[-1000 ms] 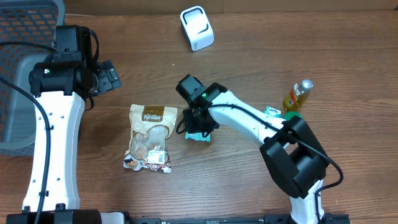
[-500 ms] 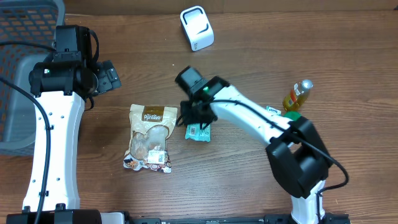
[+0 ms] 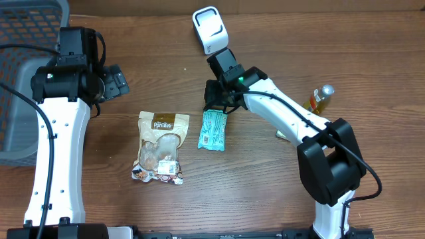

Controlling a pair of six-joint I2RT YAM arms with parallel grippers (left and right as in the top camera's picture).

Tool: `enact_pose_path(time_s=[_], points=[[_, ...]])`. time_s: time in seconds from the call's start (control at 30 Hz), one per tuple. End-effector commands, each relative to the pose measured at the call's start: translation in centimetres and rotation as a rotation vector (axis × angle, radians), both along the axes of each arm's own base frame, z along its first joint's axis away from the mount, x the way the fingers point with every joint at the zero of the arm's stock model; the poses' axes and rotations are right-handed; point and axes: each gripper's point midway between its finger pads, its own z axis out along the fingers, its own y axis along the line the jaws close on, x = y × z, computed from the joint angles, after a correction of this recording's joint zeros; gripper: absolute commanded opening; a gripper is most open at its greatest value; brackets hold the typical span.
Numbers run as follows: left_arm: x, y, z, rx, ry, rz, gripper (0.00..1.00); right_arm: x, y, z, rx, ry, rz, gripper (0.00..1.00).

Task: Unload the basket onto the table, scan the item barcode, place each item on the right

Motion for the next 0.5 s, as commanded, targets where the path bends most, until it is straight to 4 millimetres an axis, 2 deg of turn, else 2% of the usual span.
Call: enact_pose_path(time_s=[0.0,0.2,0.3,0.47], points=[[0.1,0.3,0.6,0.018,-0.014,-0.003,0.99,-0.3,0.2,-1.6,-0.027,0.024,0.01,0.5],[0.1,0.3,0.6,0.018,-0.014,-0.003,1.0,-1.3,-0.9,-3.6,-0.077,0.077,0.002,0.58],[0.1,0.3,0.6,0.018,-0.014,-0.003,1.0,-1.6,-1.9,-3.9,-0.107,0.095,-0.011,0.6],[0.1,0.3,0.6,0.018,-0.014,-0.003,0.99,-1.8,-2.0,-4.0,-0.11,0.109,-0.011,0.61]])
